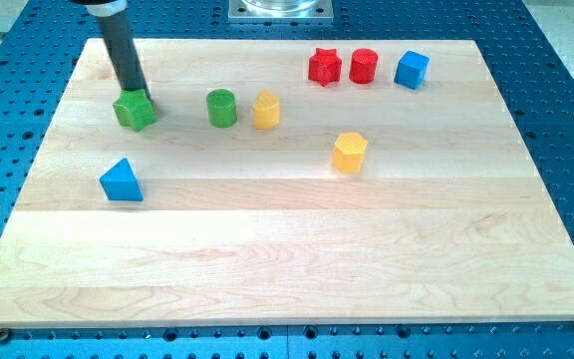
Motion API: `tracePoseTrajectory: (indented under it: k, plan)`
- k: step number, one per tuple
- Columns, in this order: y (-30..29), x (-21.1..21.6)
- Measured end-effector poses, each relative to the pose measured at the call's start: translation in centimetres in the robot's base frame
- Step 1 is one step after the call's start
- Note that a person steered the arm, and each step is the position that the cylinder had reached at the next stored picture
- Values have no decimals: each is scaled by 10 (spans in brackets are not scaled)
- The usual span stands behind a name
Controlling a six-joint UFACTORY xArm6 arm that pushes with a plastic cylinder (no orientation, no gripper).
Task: Slide the green star slightly up
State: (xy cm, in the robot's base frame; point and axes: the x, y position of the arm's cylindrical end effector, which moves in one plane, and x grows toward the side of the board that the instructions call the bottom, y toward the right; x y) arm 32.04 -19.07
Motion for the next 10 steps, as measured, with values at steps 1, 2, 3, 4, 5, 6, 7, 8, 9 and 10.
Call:
tracePoseTrajectory:
  k: [1, 2, 3, 4, 5, 6, 7, 8, 9, 10]
  plan:
    - [-55, 7]
    - [-60, 23]
    - [-30, 26]
    - [-12, 26]
    - [-26, 63]
    - [2, 64]
    - [13, 63]
    - [13, 62]
    - [38, 76]
    - [107, 145]
